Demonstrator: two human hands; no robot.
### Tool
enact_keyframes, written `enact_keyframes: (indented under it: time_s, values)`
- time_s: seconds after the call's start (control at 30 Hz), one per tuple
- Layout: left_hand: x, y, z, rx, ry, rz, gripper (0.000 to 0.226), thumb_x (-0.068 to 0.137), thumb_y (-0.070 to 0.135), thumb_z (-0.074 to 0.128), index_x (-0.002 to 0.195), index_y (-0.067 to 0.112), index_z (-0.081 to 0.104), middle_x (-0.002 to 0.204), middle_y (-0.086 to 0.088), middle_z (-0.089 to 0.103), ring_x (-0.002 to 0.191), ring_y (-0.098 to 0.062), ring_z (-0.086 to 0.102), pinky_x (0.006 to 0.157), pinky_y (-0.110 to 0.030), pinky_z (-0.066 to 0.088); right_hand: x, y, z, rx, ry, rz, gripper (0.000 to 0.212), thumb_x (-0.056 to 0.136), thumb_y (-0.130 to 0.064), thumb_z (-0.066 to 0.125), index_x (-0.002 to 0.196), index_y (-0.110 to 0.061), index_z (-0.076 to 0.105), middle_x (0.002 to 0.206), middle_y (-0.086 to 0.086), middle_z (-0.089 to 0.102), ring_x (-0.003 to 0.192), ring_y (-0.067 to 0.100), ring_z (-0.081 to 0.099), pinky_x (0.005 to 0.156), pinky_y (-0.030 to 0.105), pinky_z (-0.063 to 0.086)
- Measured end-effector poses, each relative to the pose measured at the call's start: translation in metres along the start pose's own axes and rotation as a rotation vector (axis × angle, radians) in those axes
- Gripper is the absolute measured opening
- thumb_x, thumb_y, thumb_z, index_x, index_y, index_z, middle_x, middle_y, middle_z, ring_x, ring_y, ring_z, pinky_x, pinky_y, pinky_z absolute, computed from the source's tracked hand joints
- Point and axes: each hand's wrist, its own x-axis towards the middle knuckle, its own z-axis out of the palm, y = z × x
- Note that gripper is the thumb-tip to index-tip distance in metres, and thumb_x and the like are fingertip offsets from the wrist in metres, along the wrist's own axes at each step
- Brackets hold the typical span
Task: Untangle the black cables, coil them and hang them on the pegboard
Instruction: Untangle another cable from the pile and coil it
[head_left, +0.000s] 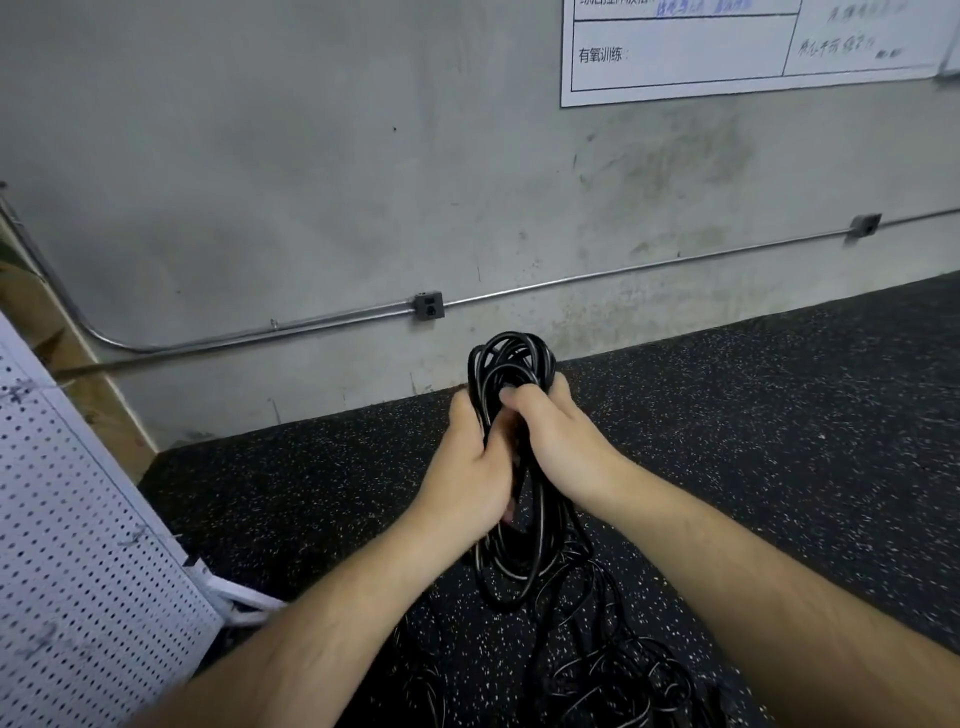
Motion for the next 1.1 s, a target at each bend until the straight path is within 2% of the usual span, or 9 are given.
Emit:
enact_keyframes:
  time_s: [0.1, 0.2, 0.3, 0.43, 0.6, 0.67, 0.77, 0.93, 1.1]
  values:
    - [0.004, 0.006, -0.005, -0.168, 0.041, -0.011, 0.006, 0.108, 0.029, 0.046, 0.109, 0.026, 0.051, 0.059, 0.005, 0.044, 0.042, -0.010, 0.040, 0.041, -0.030, 0.037, 0.002, -0.001, -0.011, 0.092, -0.035, 0.009, 0.038, 0.099, -0.054, 0.050, 0.129, -0.031, 0.054, 0.118, -0.009, 0.066, 0.103, 0.003, 0.063, 0.082, 0.024, 0.048]
    - [0.014, 0.016, -0.019, -0.257, 0.122, 0.009, 0.011, 0.108, 0.026, 0.048, 0.114, 0.018, 0.053, 0.063, 0.006, 0.041, 0.045, -0.009, 0.034, 0.040, -0.028, 0.035, -0.006, 0.010, -0.020, 0.022, -0.103, -0.027, 0.029, 0.099, -0.059, 0.044, 0.115, -0.035, 0.054, 0.102, -0.019, 0.064, 0.076, -0.014, 0.064, 0.064, 0.007, 0.049]
    - [0.025, 0.022, -0.042, -0.277, 0.234, 0.037, 0.013, 0.108, 0.027, 0.049, 0.113, 0.015, 0.051, 0.066, 0.005, 0.039, 0.047, -0.009, 0.033, 0.040, -0.027, 0.036, -0.011, 0.034, -0.022, -0.102, -0.216, 0.012, 0.045, 0.098, -0.053, 0.049, 0.122, -0.015, 0.050, 0.108, 0.003, 0.070, 0.087, 0.014, 0.074, 0.075, 0.037, 0.063]
    - [0.034, 0.025, -0.064, -0.277, 0.371, 0.064, 0.008, 0.109, 0.026, 0.047, 0.104, 0.020, 0.047, 0.064, 0.005, 0.036, 0.046, -0.007, 0.033, 0.041, -0.025, 0.036, -0.006, 0.076, -0.021, -0.327, -0.308, 0.104, 0.026, 0.106, -0.038, 0.049, 0.113, -0.013, 0.048, 0.094, 0.001, 0.077, 0.094, 0.026, 0.072, 0.091, 0.046, 0.054]
    - [0.043, 0.010, -0.073, -0.229, 0.537, 0.063, 0.007, 0.108, 0.026, 0.047, 0.107, 0.020, 0.047, 0.065, 0.005, 0.040, 0.043, -0.005, 0.039, 0.041, -0.027, 0.040, -0.002, 0.112, -0.009, 0.306, -0.008, 0.414, 0.019, 0.099, -0.020, 0.065, 0.097, -0.009, 0.049, 0.092, 0.012, 0.072, 0.105, 0.032, 0.071, 0.080, 0.038, 0.058]
    - [0.046, 0.004, -0.077, -0.225, 0.586, 0.068, 0.008, 0.108, 0.027, 0.047, 0.108, 0.019, 0.047, 0.065, 0.004, 0.042, 0.043, -0.005, 0.041, 0.042, -0.028, 0.041, -0.006, 0.115, -0.004, 0.321, 0.032, 0.408, 0.018, 0.098, -0.016, 0.067, 0.093, -0.011, 0.051, 0.091, 0.012, 0.072, 0.100, 0.031, 0.071, 0.084, 0.042, 0.058]
    - [0.049, 0.000, -0.078, -0.203, 0.635, 0.065, 0.011, 0.108, 0.029, 0.047, 0.108, 0.018, 0.046, 0.068, 0.002, 0.044, 0.042, -0.004, 0.043, 0.042, -0.028, 0.043, -0.012, 0.108, 0.002, 0.102, 0.099, 0.298, 0.017, 0.098, -0.022, 0.068, 0.092, -0.008, 0.059, 0.085, 0.007, 0.078, 0.091, 0.027, 0.075, 0.087, 0.046, 0.060]
    - [0.049, -0.003, -0.073, -0.150, 0.616, 0.113, 0.010, 0.108, 0.032, 0.047, 0.109, 0.022, 0.045, 0.073, 0.000, 0.048, 0.042, -0.004, 0.045, 0.043, -0.028, 0.045, -0.016, 0.078, 0.006, -0.341, 0.112, 0.065, 0.020, 0.099, -0.029, 0.066, 0.084, -0.015, 0.065, 0.072, 0.006, 0.072, 0.056, 0.016, 0.062, 0.057, 0.040, 0.056]
    - [0.048, -0.007, -0.071, -0.089, 0.600, 0.135, 0.010, 0.103, 0.041, 0.053, 0.103, 0.041, 0.043, 0.090, -0.004, 0.061, 0.068, -0.016, 0.061, 0.060, -0.036, 0.057, -0.023, 0.049, 0.011, -0.901, -0.022, -0.173, 0.025, 0.105, -0.032, 0.052, 0.091, -0.014, 0.064, 0.083, 0.001, 0.063, 0.066, 0.018, 0.059, 0.057, 0.034, 0.048]
